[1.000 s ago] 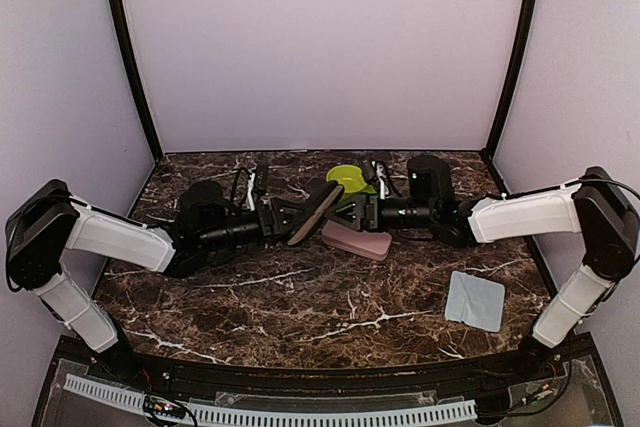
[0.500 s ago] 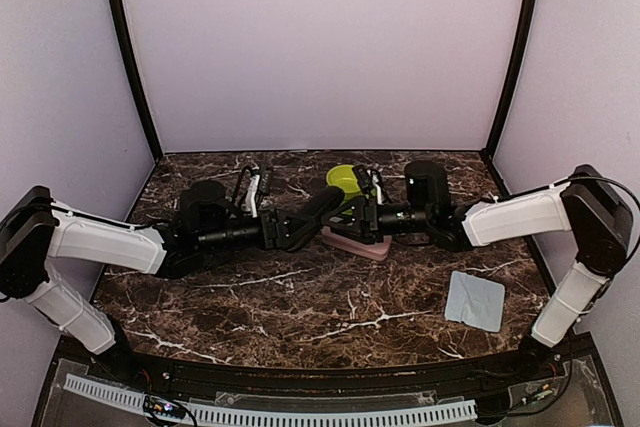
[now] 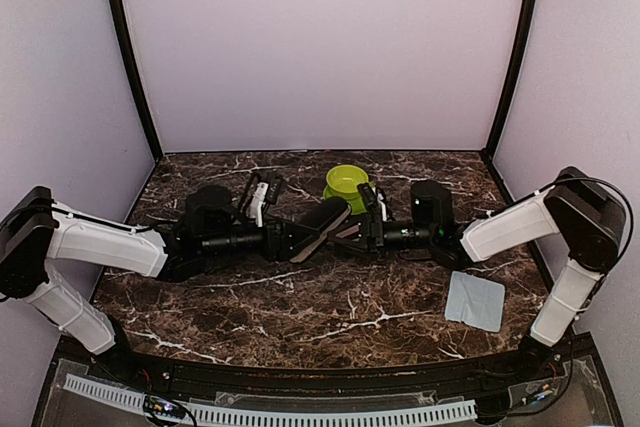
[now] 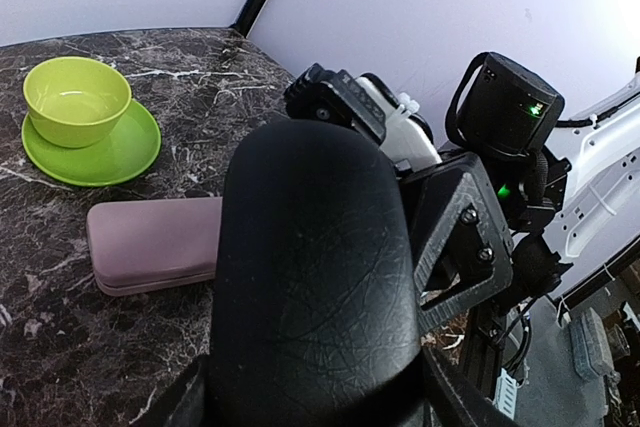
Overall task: Organize the sunglasses
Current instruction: Open the sunglasses case.
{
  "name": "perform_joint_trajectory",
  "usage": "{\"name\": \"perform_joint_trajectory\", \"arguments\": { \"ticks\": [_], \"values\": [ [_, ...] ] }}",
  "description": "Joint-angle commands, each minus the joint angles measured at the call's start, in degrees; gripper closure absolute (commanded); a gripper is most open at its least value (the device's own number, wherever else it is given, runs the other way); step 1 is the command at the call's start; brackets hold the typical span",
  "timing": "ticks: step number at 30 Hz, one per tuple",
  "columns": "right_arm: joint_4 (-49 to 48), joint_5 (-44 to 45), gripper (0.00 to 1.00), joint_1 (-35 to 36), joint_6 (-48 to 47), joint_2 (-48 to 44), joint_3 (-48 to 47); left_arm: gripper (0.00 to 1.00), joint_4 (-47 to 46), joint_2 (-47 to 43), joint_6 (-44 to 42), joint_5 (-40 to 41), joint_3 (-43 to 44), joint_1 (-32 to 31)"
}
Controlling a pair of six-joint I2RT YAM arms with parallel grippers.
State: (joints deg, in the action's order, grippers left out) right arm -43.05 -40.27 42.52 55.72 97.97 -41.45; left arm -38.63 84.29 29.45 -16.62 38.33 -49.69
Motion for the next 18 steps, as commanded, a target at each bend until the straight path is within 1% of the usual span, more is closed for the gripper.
{"name": "perform_joint_trajectory", "arguments": {
  "ticks": [1, 8, 12, 13, 16, 18],
  "values": [
    [1.34, 15.34, 0.34, -2.29, 17.75, 5.07, 3.4, 1.0, -16.56, -5.95, -2.28, -15.22, 3.77, -5.7],
    [-5.57, 14.99, 0.35, -2.27, 23.46, 6.56, 4.87, 1.0, -14.29, -5.01, -5.28, -16.07, 4.68, -6.97],
    [-6.92, 15.15, 0.36, -2.36, 24.86, 6.96, 4.69, 1.0, -13.18, -4.5, -6.49, -16.01, 4.91, -7.73],
    [-7.99, 15.01, 0.37, -2.36, 25.44, 7.09, 4.71, 1.0, -12.69, -4.42, -6.84, -15.87, 5.04, -7.86],
    [-7.25, 15.36, 0.39, -2.44, 25.09, 7.06, 4.47, 1.0, -12.09, -4.39, -7.07, -15.19, 5.03, -7.96],
    [-6.45, 15.63, 0.43, -2.44, 24.18, 6.7, 4.58, 1.0, -11.97, -4.68, -6.92, -14.0, 4.88, -7.96]
  ]
}}
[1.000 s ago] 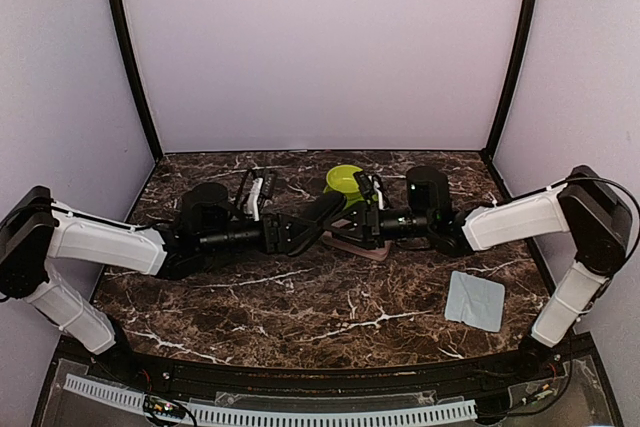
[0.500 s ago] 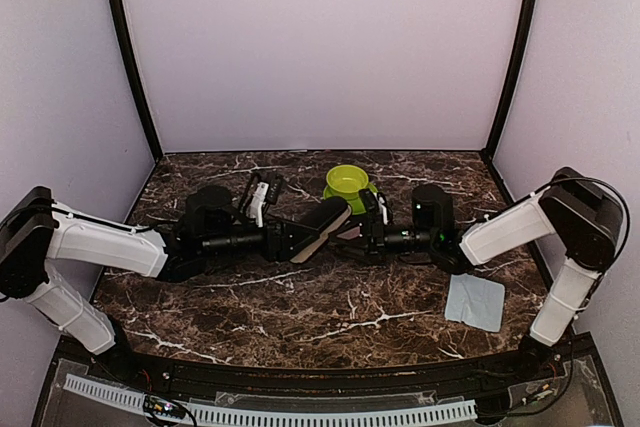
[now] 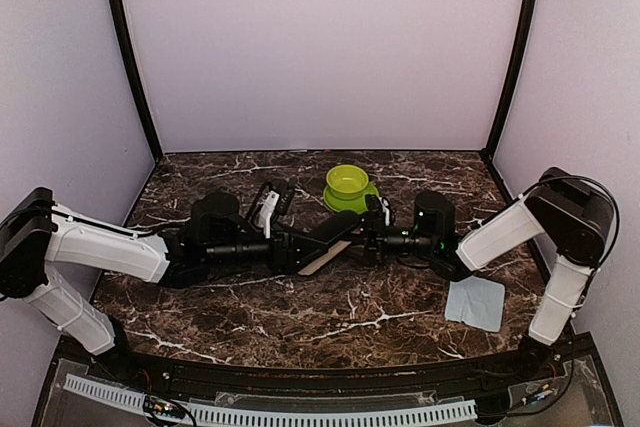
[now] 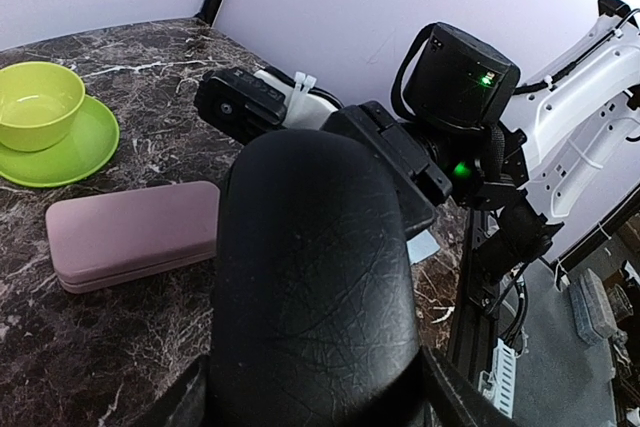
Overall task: Organize the sunglasses
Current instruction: Open the sunglasses case.
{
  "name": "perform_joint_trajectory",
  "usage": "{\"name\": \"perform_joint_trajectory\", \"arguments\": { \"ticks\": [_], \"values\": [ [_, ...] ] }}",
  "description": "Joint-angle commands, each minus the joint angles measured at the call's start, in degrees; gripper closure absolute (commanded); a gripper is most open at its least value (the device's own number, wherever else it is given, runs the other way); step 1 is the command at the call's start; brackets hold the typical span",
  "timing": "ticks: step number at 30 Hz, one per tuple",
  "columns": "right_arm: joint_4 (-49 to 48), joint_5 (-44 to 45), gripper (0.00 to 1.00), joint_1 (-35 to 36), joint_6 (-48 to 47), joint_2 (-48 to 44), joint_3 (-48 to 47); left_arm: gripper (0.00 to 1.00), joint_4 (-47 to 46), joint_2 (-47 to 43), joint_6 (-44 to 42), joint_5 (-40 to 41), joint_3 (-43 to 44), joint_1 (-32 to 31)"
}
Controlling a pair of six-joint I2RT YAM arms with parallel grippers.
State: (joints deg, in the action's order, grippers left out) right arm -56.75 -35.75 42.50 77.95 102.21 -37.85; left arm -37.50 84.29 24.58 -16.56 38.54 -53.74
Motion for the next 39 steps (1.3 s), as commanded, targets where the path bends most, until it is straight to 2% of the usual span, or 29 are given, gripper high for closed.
{"name": "perform_joint_trajectory", "arguments": {
  "ticks": [1, 6, 10, 15, 19, 25, 35, 39],
  "values": [
    [7.61, 11.3, 0.45, -2.47, 1.35, 2.12, 1.11, 1.0, -12.78, -4.95, -1.87, -12.88, 4.57, -3.92],
    [10.86, 12.45, 0.58, -2.46, -5.02, -1.45, 0.95, 1.0, -8.31, -5.95, 0.82, -3.44, 4.86, -3.92],
    [14.0, 12.8, 0.67, -2.51, -12.24, -4.79, -0.27, 1.0, -7.64, -6.16, 3.62, 0.53, 4.71, -3.84],
    [16.27, 10.96, 0.82, -3.06, -20.64, -6.5, -1.76, 1.0, -11.51, -6.06, 9.91, 0.36, 3.01, -2.32],
    [14.05, 7.51, 0.91, -3.8, -23.62, -6.08, -1.88, 1.0, -15.79, -6.54, 14.2, -0.87, 0.73, -0.61],
    [10.05, 2.03, 0.96, -4.21, -27.21, -5.38, -2.56, 1.0, -22.76, -6.09, 20.34, -2.21, -2.44, 2.2],
    [3.02, -8.42, 1.0, -6.11, -33.09, -3.91, -2.57, 1.0, -38.74, -1.15, 35.99, -7.45, -6.73, 6.78],
    [4.58, -8.87, 1.0, -6.24, -35.73, -5.03, -2.43, 0.9, -43.48, 0.99, 41.15, -7.92, -8.34, 7.87]
  ]
}}
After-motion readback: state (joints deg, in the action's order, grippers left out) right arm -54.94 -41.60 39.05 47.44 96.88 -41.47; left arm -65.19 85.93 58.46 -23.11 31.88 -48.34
